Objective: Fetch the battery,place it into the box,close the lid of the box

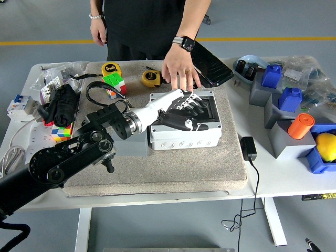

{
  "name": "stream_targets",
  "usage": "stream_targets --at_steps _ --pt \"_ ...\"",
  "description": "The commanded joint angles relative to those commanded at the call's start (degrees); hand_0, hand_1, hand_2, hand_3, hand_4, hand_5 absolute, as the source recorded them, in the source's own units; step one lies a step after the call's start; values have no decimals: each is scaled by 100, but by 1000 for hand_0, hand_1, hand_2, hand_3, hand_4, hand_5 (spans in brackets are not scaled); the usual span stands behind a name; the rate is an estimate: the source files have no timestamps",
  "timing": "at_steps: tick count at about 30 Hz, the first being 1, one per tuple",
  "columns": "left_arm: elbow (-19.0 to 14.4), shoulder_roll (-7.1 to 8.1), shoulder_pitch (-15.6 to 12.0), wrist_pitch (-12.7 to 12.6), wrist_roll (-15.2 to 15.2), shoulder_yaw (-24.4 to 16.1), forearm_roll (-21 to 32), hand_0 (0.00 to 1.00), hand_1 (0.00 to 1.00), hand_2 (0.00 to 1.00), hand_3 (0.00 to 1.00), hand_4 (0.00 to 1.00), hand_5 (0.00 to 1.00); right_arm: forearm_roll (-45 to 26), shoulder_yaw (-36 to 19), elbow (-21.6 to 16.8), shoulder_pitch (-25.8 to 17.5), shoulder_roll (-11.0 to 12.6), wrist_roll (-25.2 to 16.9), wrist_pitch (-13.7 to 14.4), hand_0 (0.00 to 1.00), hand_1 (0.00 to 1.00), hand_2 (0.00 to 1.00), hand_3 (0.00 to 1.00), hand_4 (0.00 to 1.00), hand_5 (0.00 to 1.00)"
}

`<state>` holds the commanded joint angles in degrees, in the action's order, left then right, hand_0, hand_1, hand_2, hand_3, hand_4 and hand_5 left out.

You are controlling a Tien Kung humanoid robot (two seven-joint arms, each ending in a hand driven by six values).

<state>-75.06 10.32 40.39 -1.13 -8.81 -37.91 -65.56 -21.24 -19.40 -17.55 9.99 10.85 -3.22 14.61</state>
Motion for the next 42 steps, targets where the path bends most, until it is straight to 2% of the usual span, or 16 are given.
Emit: stream_targets --at_steps 6,7,12,13,17,19,24,25,29,35,36,37,42 --pt "-100 43 -183 -256 367 -385 470 662 630 620 630 976 272 -13 22 5 -1 -4 4 -17 655 635 635 534 879 430" --pt "-114 55 -240 -337 456 -488 611 439 571 585 605 972 267 -27 33 11 -2 -7 10 -25 656 636 635 535 879 429" --pt "-90 112 -491 -548 626 -972 1355 439 571 585 605 972 267 -63 61 24 -3 -9 27 -46 656 636 635 535 879 429" --pt "-78 123 -545 -574 630 -1086 1495 309 518 570 588 971 269 -65 60 25 -4 -8 27 -47 657 636 636 534 879 430" --pt "6 163 -764 -602 562 -1542 1791 309 518 570 588 971 269 -78 80 31 -5 -8 35 -53 657 636 636 534 879 430" --pt "57 187 -866 -608 548 -1744 1733 278 501 566 586 972 271 -79 85 31 -7 -8 36 -54 657 636 636 534 879 429" --pt "145 269 -1068 -599 522 -2202 1484 278 501 566 586 972 271 -93 125 37 0 -12 34 -60 657 636 636 534 879 429" --pt "146 287 -1100 -596 526 -2274 1407 307 496 566 583 963 259 -94 132 37 3 -11 33 -60 657 636 636 534 879 430" --pt "127 375 -1259 -620 588 -2586 992 307 496 566 583 963 259 -126 168 49 15 -11 41 -72 657 636 636 534 879 430" --pt "52 587 -1471 -613 556 -3012 851 333 503 566 582 958 254 -213 250 83 26 5 91 -90 657 636 636 534 879 430" --pt "38 618 -1496 -635 587 -3079 758 333 503 566 582 958 254 -210 248 85 28 13 97 -87 657 636 636 534 879 430" --pt "24 645 -1519 -652 617 -3151 627 419 534 568 581 956 253 -208 243 86 29 18 101 -85 657 636 636 534 880 431" --pt "-1 674 -1631 -644 578 -3387 -427 419 534 568 581 956 253 -235 279 94 34 20 136 -111 657 636 636 534 880 431"
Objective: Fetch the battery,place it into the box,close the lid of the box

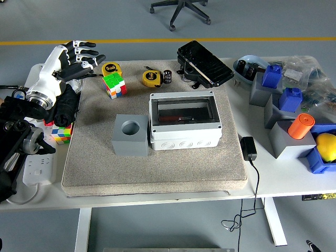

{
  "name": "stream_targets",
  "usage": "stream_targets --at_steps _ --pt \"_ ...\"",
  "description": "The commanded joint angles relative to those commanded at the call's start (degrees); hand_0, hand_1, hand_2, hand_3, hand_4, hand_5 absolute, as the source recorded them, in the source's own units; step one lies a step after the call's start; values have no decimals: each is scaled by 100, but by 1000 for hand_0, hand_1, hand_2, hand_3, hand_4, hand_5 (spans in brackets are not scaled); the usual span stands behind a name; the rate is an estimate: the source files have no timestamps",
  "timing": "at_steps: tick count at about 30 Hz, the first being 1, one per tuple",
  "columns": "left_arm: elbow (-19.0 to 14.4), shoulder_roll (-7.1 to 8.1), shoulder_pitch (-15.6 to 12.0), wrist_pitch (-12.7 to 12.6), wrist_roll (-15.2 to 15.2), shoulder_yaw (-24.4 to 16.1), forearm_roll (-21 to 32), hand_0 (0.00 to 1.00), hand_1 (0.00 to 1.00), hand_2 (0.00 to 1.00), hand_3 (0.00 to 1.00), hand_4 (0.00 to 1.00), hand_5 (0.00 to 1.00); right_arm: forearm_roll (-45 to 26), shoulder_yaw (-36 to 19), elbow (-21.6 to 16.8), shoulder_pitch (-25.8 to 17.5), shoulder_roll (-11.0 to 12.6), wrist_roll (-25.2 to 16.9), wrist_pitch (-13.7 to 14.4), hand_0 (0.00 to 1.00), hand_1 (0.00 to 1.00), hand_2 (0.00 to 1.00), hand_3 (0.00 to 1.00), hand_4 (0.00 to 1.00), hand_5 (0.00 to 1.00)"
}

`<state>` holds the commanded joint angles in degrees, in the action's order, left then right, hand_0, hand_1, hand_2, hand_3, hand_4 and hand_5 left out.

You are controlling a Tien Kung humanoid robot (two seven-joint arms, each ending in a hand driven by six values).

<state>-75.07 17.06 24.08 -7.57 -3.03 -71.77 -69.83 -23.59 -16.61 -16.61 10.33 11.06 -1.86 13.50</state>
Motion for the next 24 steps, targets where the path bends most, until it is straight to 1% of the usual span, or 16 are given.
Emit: stream_targets --at_steps 1,6,9,15,24 --pt "3 3 -18 12 -25 -22 -84 505 592 577 584 951 254 0 -2 1 2 -2 2 1 657 637 639 535 880 432" --pt "2 17 -136 66 -115 -129 170 505 592 577 584 951 254 17 -17 -8 46 -1 6 24 657 637 639 535 880 432" --pt "-13 25 -207 64 -120 -228 144 508 593 576 584 950 253 1 -8 -3 79 10 14 45 656 636 640 534 880 432" --pt "-24 89 -285 71 -128 -447 218 509 593 576 584 948 253 -35 28 4 109 18 23 45 657 637 640 535 881 433" --pt "-74 76 -291 78 -136 -585 371 506 591 576 583 947 257 -63 69 11 112 11 64 -9 659 637 641 536 882 433"
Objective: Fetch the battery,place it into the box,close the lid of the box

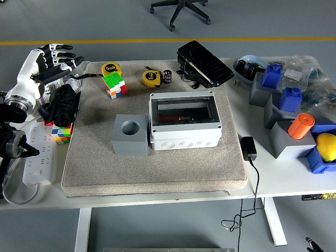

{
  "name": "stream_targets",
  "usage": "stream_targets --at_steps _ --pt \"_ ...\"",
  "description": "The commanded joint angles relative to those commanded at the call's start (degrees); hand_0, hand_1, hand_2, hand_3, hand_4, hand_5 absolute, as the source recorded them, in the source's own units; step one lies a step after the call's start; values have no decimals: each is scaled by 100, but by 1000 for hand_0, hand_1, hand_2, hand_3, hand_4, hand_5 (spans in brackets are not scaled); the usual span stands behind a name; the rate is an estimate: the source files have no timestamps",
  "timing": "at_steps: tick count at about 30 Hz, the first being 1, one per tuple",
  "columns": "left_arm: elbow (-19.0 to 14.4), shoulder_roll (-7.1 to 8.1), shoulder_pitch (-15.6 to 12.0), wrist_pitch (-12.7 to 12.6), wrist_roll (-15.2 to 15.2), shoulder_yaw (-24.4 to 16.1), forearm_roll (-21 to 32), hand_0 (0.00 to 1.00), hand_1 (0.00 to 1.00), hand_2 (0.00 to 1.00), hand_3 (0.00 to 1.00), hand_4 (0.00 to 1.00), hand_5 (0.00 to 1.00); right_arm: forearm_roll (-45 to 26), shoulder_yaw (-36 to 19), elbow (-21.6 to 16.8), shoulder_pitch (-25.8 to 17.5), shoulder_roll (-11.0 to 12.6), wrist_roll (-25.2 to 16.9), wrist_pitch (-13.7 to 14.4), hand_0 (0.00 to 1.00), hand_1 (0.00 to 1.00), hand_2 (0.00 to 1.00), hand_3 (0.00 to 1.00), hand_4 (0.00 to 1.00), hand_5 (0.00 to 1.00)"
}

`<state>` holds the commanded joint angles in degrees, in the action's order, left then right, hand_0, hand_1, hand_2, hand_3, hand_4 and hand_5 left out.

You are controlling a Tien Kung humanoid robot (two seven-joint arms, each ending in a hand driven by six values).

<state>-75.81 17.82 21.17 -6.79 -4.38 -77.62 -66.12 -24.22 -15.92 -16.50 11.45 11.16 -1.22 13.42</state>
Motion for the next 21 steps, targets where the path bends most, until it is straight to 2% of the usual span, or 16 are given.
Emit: stream_targets --at_steps 21 --pt "-172 -18 13 24 -12 -91 71 494 587 577 582 946 263 11 -10 7 2 1 36 -5 671 637 646 537 882 435"
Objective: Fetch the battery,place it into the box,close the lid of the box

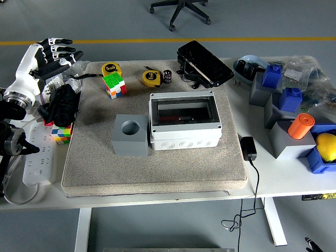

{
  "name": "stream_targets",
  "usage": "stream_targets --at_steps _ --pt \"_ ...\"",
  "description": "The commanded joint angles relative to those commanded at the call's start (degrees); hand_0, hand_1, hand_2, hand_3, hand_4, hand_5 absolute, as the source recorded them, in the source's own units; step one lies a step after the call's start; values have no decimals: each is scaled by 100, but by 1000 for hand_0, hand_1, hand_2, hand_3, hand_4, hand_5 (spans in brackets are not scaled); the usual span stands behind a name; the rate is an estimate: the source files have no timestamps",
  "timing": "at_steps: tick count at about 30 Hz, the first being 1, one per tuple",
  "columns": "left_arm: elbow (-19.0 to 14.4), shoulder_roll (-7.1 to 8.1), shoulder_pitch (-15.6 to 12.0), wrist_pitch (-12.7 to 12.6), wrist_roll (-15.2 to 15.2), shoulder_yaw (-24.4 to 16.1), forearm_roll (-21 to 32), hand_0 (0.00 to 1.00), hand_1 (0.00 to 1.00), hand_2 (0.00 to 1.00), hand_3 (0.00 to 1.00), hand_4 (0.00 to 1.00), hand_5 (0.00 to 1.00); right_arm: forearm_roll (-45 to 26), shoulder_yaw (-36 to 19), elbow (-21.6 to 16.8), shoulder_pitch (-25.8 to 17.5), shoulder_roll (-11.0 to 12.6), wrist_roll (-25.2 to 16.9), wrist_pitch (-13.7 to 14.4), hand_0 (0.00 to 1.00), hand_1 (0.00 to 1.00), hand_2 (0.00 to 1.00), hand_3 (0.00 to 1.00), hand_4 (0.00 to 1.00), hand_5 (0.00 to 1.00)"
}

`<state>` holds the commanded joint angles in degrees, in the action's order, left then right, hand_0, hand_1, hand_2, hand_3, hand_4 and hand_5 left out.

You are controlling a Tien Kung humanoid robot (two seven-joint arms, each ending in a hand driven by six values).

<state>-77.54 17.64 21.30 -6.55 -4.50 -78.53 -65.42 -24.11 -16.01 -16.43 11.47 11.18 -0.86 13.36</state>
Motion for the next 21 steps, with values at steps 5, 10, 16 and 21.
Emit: stream_targets --at_steps 5,10,16,21 --pt "-17 -7 3 -3 8 -18 21 492 588 576 582 947 266 -18 4 4 -1 -4 -3 -12 667 638 647 537 883 435" --pt "-43 0 19 -7 12 -46 34 492 588 576 582 947 266 -28 18 1 -8 -13 -4 -41 667 638 647 537 883 435" --pt "-47 27 24 2 4 -23 51 491 587 576 582 946 265 -23 1 -3 -17 -21 -5 -57 668 640 648 538 884 436" --pt "-47 38 50 -5 11 -34 52 489 587 576 582 945 264 -40 28 1 -18 -25 -4 -65 663 640 648 539 885 434"
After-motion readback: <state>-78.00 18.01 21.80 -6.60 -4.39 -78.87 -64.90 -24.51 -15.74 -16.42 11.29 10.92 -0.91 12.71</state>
